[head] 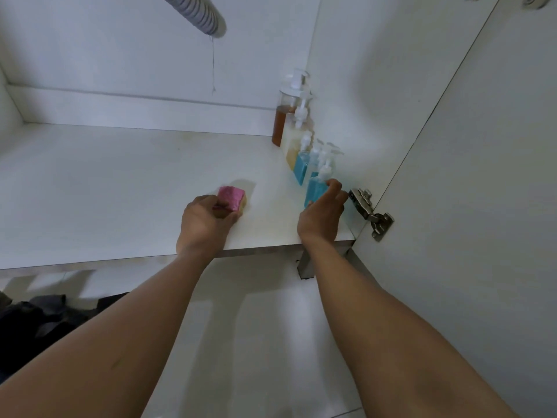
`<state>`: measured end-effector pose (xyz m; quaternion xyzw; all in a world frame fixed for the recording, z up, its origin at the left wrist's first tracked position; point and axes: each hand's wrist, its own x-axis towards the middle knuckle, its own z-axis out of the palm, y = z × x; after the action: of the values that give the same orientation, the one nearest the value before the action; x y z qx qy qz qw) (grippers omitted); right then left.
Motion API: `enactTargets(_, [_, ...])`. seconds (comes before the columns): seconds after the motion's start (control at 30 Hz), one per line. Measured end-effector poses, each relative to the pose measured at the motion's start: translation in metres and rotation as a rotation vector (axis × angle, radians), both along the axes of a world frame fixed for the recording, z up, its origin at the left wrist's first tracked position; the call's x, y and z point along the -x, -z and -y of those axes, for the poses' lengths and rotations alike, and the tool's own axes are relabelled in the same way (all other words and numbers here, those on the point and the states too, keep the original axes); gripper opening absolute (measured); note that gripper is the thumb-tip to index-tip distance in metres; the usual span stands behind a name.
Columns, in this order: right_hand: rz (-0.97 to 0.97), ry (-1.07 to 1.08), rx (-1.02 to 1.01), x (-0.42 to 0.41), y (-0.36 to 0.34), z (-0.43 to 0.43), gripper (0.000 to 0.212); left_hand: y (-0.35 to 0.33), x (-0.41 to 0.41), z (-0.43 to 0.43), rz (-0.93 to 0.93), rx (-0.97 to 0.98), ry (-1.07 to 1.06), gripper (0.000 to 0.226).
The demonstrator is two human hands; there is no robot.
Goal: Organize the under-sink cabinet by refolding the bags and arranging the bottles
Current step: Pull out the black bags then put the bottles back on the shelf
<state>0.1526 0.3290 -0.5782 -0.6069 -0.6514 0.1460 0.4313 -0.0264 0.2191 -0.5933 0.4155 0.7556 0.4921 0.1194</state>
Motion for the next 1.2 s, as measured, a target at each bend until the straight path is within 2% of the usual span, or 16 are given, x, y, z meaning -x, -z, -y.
enactTargets(0.13, [-0.057, 0.052, 0.045, 0.000, -0.005, -0.011, 0.058, -0.001, -0.001, 0.000, 0.003, -0.002, -0.007, 0.024])
enactTargets(0.27, [-0.123, 0.063, 0.045, 0.000, -0.007, -0.016, 0.041, -0.001, -0.001, 0.000, -0.008, 0.016, -0.010, 0.026])
enactTargets(0.43, [-0.110, 0.019, -0.017, -0.003, -0.005, -0.015, 0.022, -0.002, -0.002, 0.001, 0.009, 0.008, -0.016, 0.026])
enactTargets(0.83, [-0.234, 0.024, 0.073, -0.005, -0.011, -0.024, 0.028, -0.006, -0.006, 0.002, 0.034, 0.015, 0.018, 0.026])
enactTargets(0.9, [-0.225, -0.030, 0.008, -0.001, -0.008, -0.016, 0.023, -0.009, -0.010, 0.005, 0.024, 0.023, 0.055, 0.034])
enactTargets(1.0, [-0.103, -0.311, 0.026, 0.015, -0.003, -0.001, 0.015, -0.013, -0.012, 0.012, 0.012, 0.038, 0.115, 0.058])
enactTargets(1.1, [0.073, -0.561, 0.145, 0.029, -0.013, 0.008, 0.026, -0.014, -0.014, 0.015, -0.046, 0.059, 0.222, 0.088])
enactTargets(1.2, [0.238, -0.646, 0.188, 0.039, -0.019, 0.010, 0.042, -0.016, -0.013, 0.017, -0.065, 0.083, 0.313, 0.101])
